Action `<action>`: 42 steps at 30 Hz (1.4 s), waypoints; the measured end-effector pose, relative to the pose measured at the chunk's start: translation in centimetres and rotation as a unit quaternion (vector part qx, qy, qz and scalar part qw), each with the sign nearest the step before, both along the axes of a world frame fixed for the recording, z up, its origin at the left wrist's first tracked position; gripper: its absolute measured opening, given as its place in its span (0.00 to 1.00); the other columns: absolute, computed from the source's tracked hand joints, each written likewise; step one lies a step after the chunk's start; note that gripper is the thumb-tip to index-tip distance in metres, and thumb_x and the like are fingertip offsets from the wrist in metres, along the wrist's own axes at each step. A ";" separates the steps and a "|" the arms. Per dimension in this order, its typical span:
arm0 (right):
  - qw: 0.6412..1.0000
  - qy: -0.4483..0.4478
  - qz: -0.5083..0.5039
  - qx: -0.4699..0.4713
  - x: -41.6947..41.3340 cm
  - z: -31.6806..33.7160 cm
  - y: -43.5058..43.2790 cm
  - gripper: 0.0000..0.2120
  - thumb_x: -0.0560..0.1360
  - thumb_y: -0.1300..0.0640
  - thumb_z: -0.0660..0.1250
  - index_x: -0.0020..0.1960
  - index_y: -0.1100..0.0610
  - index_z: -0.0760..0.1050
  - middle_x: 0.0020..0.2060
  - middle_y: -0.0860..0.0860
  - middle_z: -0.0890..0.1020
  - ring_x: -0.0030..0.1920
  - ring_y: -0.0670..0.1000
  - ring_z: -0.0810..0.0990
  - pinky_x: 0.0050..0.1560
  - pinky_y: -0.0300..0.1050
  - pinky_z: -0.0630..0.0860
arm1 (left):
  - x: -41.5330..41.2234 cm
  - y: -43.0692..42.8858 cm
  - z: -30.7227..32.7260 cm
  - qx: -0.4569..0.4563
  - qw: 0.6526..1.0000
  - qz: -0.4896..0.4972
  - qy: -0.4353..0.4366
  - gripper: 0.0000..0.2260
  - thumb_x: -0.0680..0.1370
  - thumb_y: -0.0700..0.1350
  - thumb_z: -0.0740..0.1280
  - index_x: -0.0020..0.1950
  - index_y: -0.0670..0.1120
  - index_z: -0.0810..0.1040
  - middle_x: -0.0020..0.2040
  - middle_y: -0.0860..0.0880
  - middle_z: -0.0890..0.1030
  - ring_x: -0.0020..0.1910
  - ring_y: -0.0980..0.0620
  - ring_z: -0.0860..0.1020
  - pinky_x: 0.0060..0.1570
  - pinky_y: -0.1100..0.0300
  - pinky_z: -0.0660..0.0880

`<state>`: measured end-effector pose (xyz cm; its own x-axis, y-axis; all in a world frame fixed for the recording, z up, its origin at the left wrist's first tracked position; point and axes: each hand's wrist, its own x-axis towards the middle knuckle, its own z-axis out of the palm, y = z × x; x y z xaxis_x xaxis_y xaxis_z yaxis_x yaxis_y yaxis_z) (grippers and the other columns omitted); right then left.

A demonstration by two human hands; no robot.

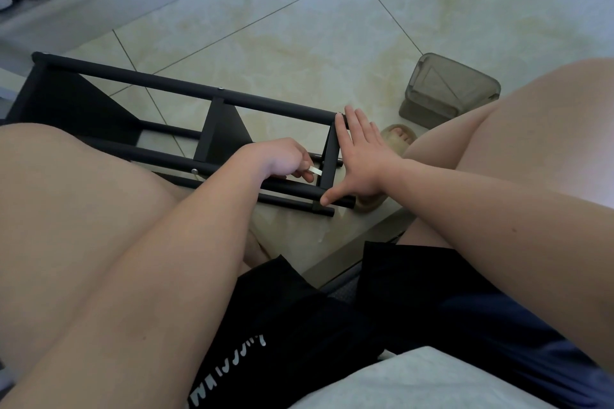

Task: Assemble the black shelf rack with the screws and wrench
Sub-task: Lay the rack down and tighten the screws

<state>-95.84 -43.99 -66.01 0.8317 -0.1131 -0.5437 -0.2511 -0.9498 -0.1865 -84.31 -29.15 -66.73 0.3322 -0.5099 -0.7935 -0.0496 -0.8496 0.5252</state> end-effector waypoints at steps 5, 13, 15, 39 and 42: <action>1.000 -0.002 0.001 -0.001 0.0 -0.1 0.0 0.78 0.54 0.17 0.68 0.78 0.59 0.25 0.78 0.59 0.28 0.78 0.59 0.27 0.76 0.54 0.32 | 0.2 0.5 -0.2 0.007 0.999 -0.047 -0.018 0.08 0.82 0.42 0.62 0.47 0.49 0.79 0.41 0.59 0.86 0.55 0.53 0.78 0.53 0.58 0.71; 1.000 -0.004 0.001 0.000 0.0 -0.1 0.1 0.78 0.54 0.18 0.68 0.79 0.59 0.26 0.78 0.59 0.28 0.78 0.59 0.27 0.77 0.54 0.32 | 0.1 0.6 0.2 0.044 0.987 -0.137 -0.072 0.05 0.81 0.44 0.65 0.50 0.51 0.81 0.46 0.54 0.79 0.53 0.48 0.76 0.62 0.53 0.71; 1.000 -0.006 0.000 0.000 0.0 -0.1 0.1 0.78 0.54 0.18 0.68 0.79 0.59 0.26 0.78 0.59 0.28 0.79 0.59 0.28 0.77 0.54 0.32 | -0.1 0.5 0.5 0.049 0.985 -0.150 -0.074 0.05 0.81 0.44 0.65 0.50 0.52 0.80 0.46 0.55 0.78 0.53 0.50 0.75 0.59 0.55 0.71; 0.999 0.016 0.013 -0.025 12.6 2.9 -10.0 0.47 0.73 0.46 0.75 0.82 0.56 0.51 0.78 0.54 0.63 0.77 0.57 0.62 0.75 0.56 0.63 | 10.8 4.1 4.1 0.066 0.937 0.223 -0.259 0.13 0.82 0.39 0.56 0.60 0.36 0.77 0.55 0.37 0.80 0.46 0.41 0.77 0.38 0.55 0.68; 0.997 -0.011 0.020 -0.077 13.2 2.5 -9.6 0.42 0.77 0.51 0.69 0.82 0.55 0.49 0.81 0.54 0.54 0.81 0.57 0.54 0.78 0.58 0.57 | 10.1 3.7 3.0 0.044 0.942 0.233 -0.237 0.10 0.83 0.41 0.56 0.56 0.41 0.75 0.46 0.43 0.79 0.41 0.47 0.76 0.34 0.56 0.67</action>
<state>-82.59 -53.62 -63.49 0.8492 -0.1600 -0.5033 -0.2093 -0.9769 -0.0426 -74.18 -25.46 -63.74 0.8320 -0.1598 -0.5312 0.1285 -0.8760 0.4648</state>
